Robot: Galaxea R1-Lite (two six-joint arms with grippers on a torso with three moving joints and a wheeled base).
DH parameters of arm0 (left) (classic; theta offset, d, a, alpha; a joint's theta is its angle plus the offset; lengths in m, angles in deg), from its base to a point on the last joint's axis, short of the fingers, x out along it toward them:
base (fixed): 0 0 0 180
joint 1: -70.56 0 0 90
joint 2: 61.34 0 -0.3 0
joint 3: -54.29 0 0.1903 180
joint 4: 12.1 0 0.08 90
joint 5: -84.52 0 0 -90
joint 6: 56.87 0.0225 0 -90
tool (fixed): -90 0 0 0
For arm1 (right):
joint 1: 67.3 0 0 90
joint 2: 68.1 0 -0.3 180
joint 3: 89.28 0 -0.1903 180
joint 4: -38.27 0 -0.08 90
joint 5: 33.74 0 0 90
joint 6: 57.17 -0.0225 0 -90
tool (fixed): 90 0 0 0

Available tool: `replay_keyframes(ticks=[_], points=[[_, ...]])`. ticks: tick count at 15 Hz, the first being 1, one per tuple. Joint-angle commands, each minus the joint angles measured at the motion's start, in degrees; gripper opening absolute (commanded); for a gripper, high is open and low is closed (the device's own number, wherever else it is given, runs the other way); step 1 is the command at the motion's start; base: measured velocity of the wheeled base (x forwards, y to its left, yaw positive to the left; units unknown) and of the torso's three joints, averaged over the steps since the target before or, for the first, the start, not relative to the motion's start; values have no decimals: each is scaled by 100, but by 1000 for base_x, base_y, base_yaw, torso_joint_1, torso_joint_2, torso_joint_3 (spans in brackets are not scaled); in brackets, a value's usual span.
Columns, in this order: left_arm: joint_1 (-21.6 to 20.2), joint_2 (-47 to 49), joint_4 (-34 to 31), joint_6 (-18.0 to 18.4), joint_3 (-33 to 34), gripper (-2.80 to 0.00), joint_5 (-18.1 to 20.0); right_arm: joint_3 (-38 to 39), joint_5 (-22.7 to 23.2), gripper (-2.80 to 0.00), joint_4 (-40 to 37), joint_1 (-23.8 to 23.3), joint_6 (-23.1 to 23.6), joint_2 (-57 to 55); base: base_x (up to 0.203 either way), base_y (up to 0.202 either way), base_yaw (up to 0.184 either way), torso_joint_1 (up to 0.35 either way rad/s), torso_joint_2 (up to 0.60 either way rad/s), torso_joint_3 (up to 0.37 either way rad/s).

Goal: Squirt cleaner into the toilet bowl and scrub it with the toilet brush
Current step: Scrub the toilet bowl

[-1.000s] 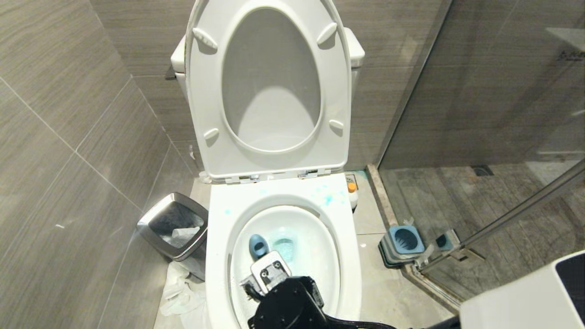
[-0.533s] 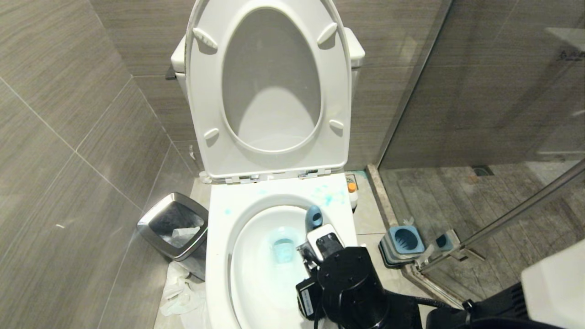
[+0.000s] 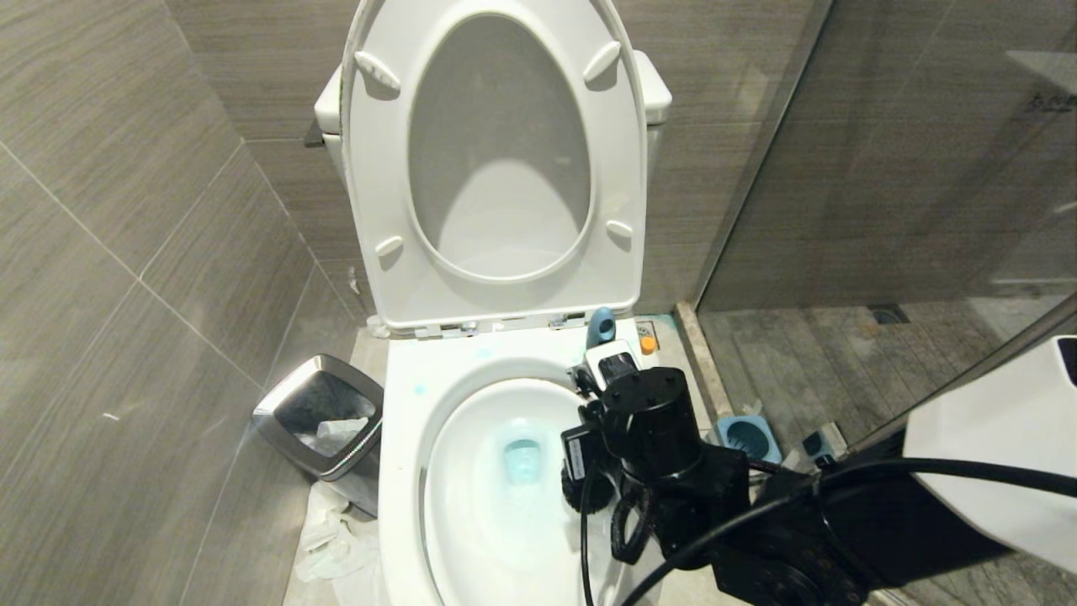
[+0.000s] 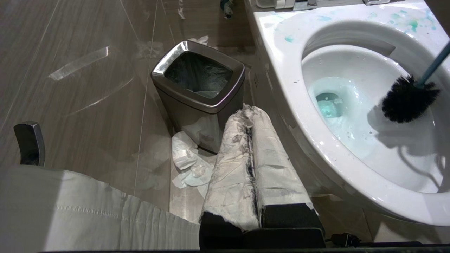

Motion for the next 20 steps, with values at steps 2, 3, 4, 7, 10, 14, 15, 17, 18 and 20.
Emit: replay_keyframes(ticks=[2,3,4,7,10,14,15,17,18,20], points=[[0,5,4,-5,0,-280,0,-1007,53,-280,14,-203,209,-713,0,0,0,0,0,0],[0,5,4,0,0,-280,0,-1380,66,-280,-1,-250,293,-919,0,0,0,0,0,0],[0,5,4,-2,0,-280,0,-1734,78,-280,-41,-281,371,-1108,0,0,0,0,0,0],[0,5,4,-5,0,-280,0,-2843,161,-280,-473,-308,476,-1630,0,0,0,0,0,0],[0,5,-1,4,0,-280,0,-3874,180,-280,-978,-253,506,-2082,0,0,0,0,0,0],[0,5,4,4,0,-280,0,-4951,190,-280,-1490,-48,511,-2524,0,0,0,0,0,0],[0,5,4,-3,0,-280,0,-5196,191,-280,-1599,25,511,-2628,0,0,0,0,0,0],[0,5,4,-5,0,-280,0,-5492,192,-280,-1781,209,511,-2782,0,0,0,0,0,0],[0,5,4,3,0,-280,0,-5541,192,-280,-1812,317,508,-2820,0,0,0,0,0,0],[0,5,4,-5,0,-280,0,-5475,200,-280,-1815,507,476,-2833,0,0,0,0,0,0]])
